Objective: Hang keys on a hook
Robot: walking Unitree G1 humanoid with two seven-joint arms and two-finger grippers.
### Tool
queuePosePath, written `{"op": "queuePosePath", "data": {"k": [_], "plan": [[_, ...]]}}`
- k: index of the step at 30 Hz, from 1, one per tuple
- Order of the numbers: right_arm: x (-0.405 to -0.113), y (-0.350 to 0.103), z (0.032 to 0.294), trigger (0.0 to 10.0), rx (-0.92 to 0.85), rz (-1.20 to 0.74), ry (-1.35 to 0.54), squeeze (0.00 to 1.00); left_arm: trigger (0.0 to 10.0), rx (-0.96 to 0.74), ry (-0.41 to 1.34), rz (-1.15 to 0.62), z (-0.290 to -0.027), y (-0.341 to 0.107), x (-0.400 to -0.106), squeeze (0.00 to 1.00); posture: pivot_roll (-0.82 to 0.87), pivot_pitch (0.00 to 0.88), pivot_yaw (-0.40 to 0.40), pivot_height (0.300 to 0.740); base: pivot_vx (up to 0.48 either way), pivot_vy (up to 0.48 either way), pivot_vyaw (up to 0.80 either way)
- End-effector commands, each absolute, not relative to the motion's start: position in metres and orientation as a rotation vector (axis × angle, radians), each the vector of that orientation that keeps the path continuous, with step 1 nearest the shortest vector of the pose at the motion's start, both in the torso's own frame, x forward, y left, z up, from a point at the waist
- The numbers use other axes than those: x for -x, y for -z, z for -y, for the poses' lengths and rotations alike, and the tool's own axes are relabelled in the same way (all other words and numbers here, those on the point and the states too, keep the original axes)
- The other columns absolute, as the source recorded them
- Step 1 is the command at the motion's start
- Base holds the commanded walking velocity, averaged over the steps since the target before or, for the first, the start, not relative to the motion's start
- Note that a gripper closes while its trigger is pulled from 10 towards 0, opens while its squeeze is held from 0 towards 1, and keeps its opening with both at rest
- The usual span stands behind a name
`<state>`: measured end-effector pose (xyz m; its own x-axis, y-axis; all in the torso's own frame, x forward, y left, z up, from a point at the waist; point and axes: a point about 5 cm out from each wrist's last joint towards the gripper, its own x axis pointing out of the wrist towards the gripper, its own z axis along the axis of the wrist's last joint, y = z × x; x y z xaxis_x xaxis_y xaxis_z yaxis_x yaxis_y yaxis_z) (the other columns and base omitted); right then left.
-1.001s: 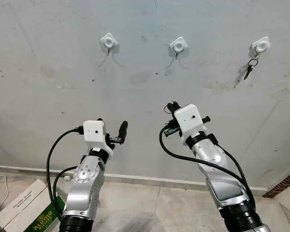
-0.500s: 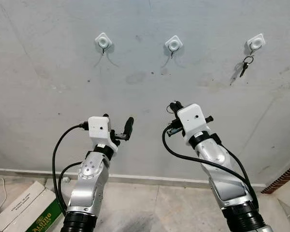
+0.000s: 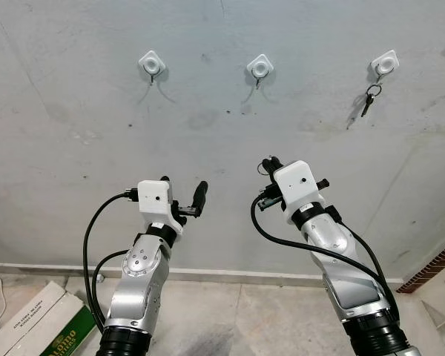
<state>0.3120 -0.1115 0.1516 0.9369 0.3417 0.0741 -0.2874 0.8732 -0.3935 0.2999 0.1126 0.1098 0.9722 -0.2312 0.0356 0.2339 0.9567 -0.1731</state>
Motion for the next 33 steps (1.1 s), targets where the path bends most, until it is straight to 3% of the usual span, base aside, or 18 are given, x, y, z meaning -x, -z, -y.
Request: {"op": "queuePosePath", "data": {"k": [1,33], "plan": [[-0.312,-0.163,0.110,10.0,0.378,0.181,-0.334,0.00,10.0,0.179,0.245,0.033,-0.113,-0.113,-0.301,0.00,-0.07,0.000,0.042,0.740,0.262,0.000,0.00],[-0.296,-0.160,0.111,10.0,0.369,0.190,-0.357,0.00,10.0,0.155,0.242,0.012,-0.119,-0.108,-0.289,0.00,-0.06,0.000,0.051,0.740,0.274,0.000,0.00]]}}
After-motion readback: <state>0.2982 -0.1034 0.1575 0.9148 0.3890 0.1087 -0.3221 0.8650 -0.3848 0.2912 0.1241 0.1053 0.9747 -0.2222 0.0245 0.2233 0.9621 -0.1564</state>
